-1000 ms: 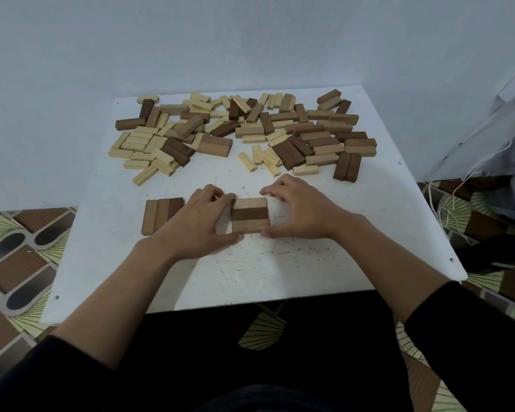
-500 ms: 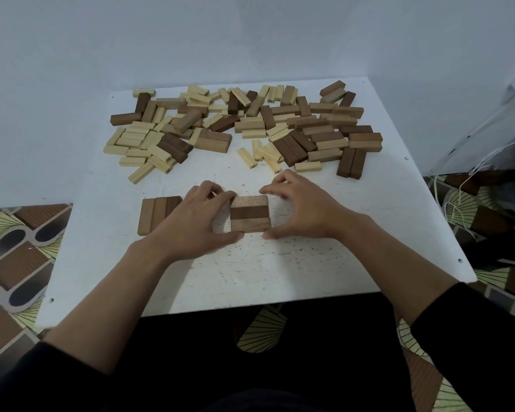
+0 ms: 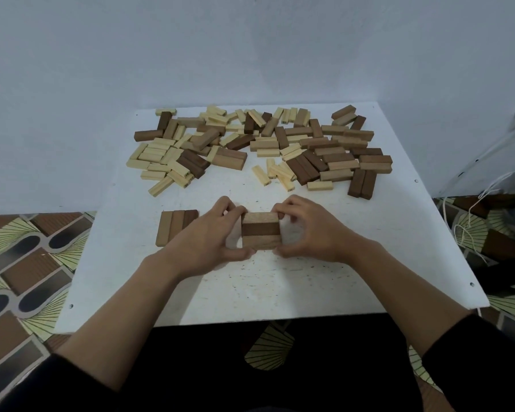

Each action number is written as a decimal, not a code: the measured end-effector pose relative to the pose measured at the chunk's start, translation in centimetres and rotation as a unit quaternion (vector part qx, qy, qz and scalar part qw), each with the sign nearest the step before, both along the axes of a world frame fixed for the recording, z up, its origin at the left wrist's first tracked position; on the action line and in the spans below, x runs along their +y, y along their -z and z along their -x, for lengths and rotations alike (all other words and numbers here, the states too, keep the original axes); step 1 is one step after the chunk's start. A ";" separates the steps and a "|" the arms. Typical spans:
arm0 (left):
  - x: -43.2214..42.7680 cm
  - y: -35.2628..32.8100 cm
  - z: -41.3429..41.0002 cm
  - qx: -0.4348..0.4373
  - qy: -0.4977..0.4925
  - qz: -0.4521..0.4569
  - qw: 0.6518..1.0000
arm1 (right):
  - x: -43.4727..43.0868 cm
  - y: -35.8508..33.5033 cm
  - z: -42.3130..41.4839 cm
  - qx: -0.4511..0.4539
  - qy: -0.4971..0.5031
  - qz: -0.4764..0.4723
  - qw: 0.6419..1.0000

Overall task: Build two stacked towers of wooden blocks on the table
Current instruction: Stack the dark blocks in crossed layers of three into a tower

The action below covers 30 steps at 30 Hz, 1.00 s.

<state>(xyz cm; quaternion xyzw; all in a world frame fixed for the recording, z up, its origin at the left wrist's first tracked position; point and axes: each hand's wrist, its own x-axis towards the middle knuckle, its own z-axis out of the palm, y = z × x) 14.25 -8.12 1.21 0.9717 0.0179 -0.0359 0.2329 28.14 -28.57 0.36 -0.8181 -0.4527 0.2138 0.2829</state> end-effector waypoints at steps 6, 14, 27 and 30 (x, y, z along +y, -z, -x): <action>4.8 -2.0 2.1 -0.033 0.007 -0.006 0.999 | 3.7 -0.9 2.0 -0.010 -0.011 -0.053 0.999; 11.8 -2.8 4.7 -0.023 -0.006 -0.001 1.000 | 11.0 -1.2 4.4 -0.076 -0.019 -0.021 0.997; 14.6 0.2 5.5 0.002 -0.017 0.084 0.996 | 13.9 -0.5 5.1 -0.086 -0.027 0.047 0.995; 14.8 0.4 5.5 0.004 -0.017 0.078 0.997 | 14.2 -0.5 5.2 -0.083 -0.030 0.055 0.995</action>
